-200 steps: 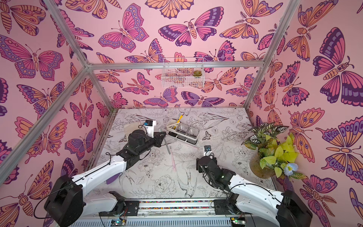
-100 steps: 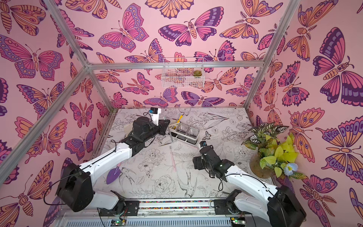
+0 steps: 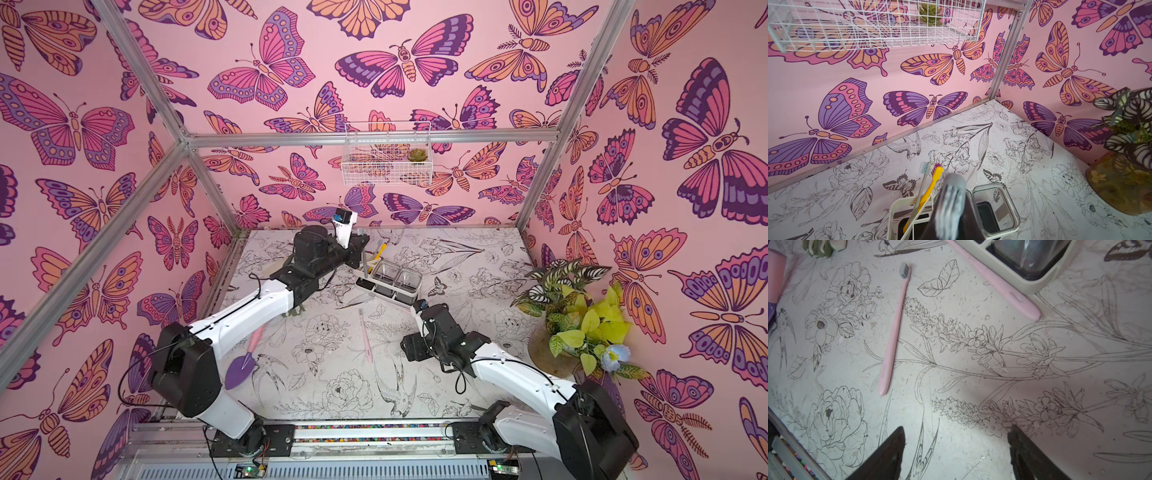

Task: Place the toothbrush into the toothbrush holder
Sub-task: Place the toothbrush in the toothbrush holder.

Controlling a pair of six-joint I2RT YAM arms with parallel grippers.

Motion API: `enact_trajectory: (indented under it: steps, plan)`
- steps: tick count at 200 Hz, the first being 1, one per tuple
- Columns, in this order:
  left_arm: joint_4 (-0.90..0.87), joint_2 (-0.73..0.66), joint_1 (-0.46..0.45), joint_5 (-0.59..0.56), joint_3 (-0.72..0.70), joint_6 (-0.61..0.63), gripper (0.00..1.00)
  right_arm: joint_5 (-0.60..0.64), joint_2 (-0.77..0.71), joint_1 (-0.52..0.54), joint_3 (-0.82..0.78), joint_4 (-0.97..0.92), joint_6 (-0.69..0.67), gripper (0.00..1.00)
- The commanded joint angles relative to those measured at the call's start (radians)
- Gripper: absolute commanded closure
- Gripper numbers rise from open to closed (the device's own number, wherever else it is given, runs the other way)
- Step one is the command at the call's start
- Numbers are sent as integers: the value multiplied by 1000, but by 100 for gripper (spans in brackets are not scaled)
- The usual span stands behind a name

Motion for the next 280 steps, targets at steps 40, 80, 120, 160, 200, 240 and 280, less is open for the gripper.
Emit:
enact_trajectory:
  steps: [40,80,120,160,200,240,280]
  plan:
    - [-15,99,7,32,117,132,100,-73,-14,-6,-87,124,-34,20]
    - [21,148,9,-10,137,190,100,-83,-5,-7,-100,163,-49,20]
    - [113,196,19,-30,127,173,100,-97,30,-6,-91,171,-55,20]
    - [157,226,25,-41,129,179,100,-97,45,-6,-89,177,-58,20]
    - [189,226,31,-42,117,183,100,-92,57,-7,-92,186,-58,20]
    - [209,178,33,-51,78,203,100,-102,91,-6,-81,188,-58,20]
    - [232,156,50,-63,37,193,100,-96,92,-6,-82,190,-59,20]
